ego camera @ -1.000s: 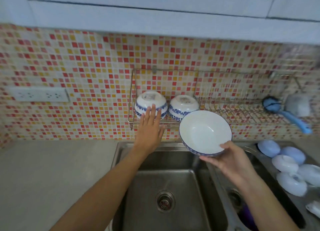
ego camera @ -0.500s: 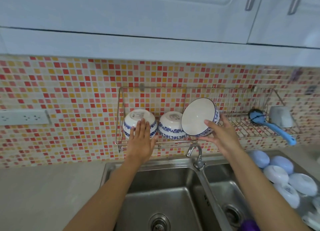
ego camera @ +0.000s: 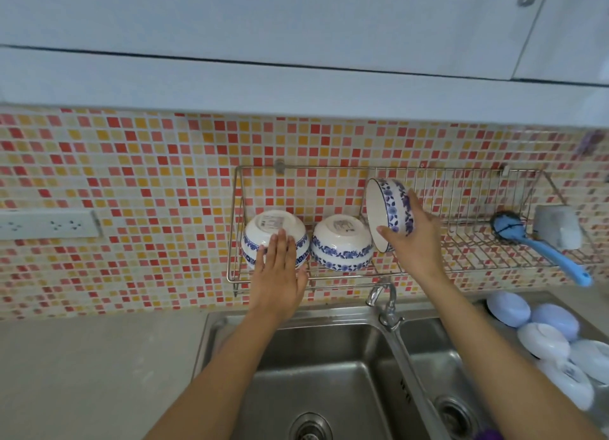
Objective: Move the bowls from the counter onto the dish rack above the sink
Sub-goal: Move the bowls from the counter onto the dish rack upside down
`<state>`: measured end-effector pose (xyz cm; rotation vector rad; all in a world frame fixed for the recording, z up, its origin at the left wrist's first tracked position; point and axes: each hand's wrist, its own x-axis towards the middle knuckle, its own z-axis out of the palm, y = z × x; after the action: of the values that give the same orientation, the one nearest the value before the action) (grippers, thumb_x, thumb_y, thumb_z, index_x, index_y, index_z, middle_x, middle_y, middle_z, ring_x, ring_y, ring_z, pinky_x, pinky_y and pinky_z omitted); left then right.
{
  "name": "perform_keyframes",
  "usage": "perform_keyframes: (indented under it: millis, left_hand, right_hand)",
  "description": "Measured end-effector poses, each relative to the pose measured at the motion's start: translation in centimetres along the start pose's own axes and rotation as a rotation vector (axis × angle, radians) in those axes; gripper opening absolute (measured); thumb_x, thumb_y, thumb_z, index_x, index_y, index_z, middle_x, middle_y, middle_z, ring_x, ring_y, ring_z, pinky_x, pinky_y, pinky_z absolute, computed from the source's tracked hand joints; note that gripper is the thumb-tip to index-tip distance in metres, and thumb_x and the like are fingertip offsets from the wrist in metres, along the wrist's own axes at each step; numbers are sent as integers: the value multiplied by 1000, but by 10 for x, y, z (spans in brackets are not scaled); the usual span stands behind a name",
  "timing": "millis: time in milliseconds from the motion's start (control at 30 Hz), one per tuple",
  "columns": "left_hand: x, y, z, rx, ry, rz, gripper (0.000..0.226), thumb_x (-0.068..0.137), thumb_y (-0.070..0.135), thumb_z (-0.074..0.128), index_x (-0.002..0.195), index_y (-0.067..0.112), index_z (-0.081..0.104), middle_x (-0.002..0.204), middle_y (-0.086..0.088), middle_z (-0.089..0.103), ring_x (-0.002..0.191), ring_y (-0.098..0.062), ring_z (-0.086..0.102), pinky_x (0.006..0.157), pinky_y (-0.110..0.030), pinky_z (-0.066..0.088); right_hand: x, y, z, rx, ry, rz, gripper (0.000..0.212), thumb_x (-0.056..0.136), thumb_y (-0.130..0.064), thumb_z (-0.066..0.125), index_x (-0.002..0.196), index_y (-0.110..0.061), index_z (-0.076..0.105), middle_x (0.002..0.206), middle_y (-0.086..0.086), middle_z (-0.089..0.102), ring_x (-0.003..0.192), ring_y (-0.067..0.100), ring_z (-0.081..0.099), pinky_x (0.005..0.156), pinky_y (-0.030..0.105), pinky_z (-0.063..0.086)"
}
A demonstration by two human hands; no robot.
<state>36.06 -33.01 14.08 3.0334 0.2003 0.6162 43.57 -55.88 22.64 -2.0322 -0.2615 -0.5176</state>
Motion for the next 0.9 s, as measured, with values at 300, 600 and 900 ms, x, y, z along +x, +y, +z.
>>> perform_keyframes:
  millis: [300,600,900]
  left_hand:
    - [-1,1,-4,-11,3,1,68,88,47,-5,146,15,-17,154,-6,-24,140,-20,-26,115,-40,-15]
    - [-2,0,-4,-35,-3,12,70,84,46,-8,145,14,-19,153,-6,-26,140,-20,-27,116,-40,-14]
    - [-1,0,-1,-18,-10,6,71,83,48,-11,146,15,-19,153,-5,-27,140,-21,-27,117,-41,-13]
  right_hand:
    - [-12,0,39,-450,-118,-281,84,87,-17,70,154,-23,19,150,23,18,137,39,29,108,45,40]
    - [2,18,50,-776,-358,-471,80,87,-22,69,153,-27,22,151,19,19,138,39,26,76,46,59]
    - [11,28,49,-757,-474,-579,81,84,-22,73,150,-36,28,154,13,18,138,34,26,85,45,57]
